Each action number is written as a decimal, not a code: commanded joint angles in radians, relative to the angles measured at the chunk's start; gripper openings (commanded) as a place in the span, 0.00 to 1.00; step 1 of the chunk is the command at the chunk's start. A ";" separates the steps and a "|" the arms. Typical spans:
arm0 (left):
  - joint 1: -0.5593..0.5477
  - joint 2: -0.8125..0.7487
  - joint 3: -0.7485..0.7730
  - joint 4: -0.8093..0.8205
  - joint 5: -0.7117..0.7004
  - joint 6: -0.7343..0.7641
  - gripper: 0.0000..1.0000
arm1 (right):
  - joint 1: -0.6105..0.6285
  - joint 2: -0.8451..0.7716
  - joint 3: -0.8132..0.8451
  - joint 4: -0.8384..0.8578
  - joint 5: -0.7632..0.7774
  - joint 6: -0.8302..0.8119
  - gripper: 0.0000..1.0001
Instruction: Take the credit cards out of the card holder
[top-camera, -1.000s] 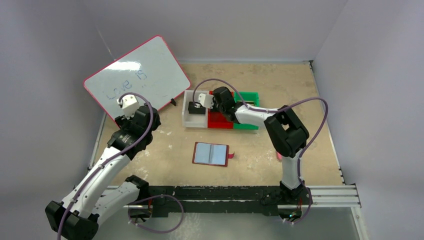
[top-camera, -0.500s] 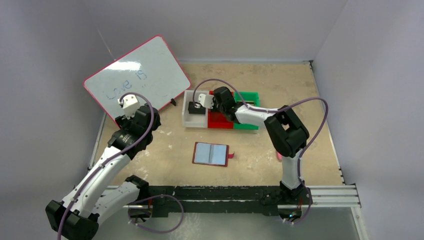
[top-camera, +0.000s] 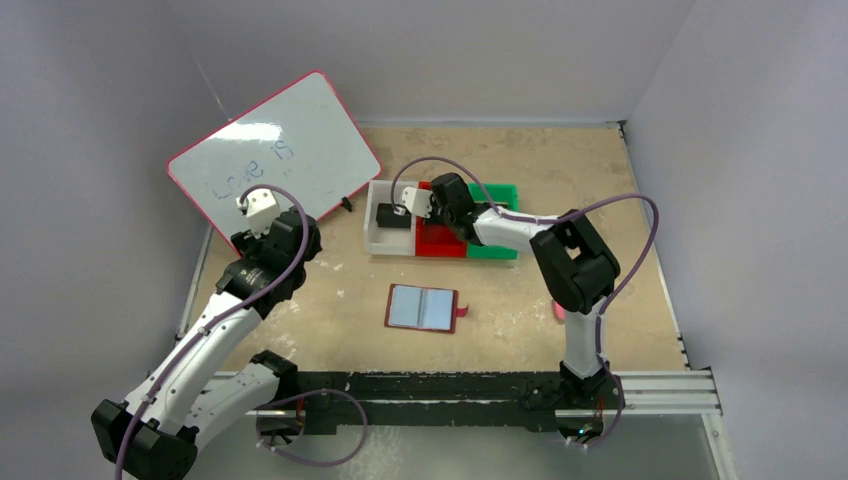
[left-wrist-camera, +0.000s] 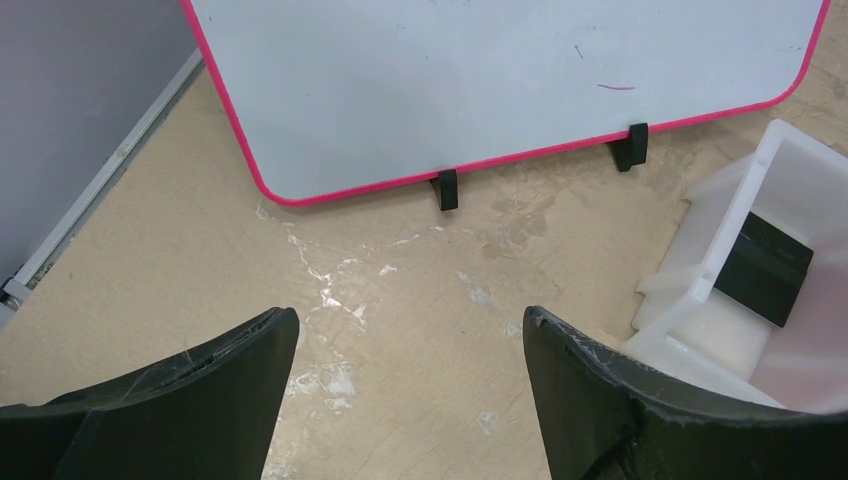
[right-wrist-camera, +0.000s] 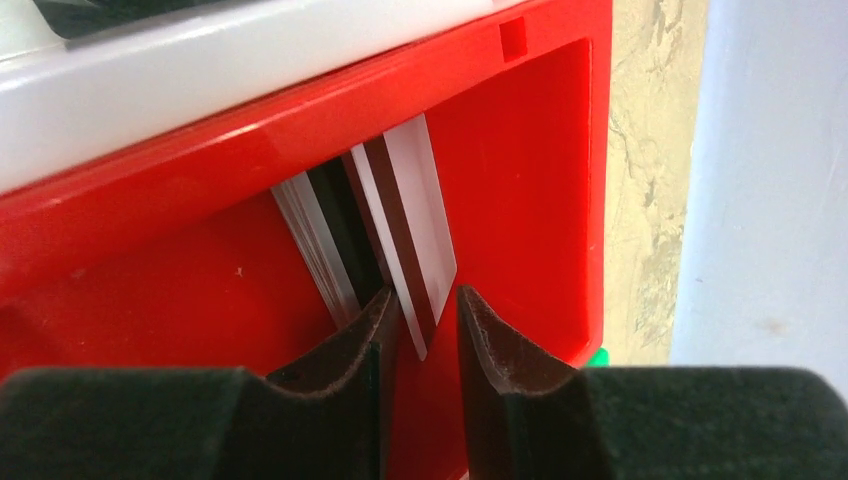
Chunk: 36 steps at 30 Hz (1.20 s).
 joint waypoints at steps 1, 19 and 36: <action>0.004 0.000 0.023 0.014 -0.002 0.017 0.83 | -0.009 -0.012 0.014 0.023 -0.016 0.029 0.31; 0.003 0.011 0.022 0.017 0.013 0.024 0.82 | -0.010 -0.002 0.037 0.018 -0.048 0.113 0.51; 0.004 -0.084 0.026 -0.001 -0.062 0.000 0.80 | -0.019 -0.285 -0.127 0.322 0.062 0.536 0.82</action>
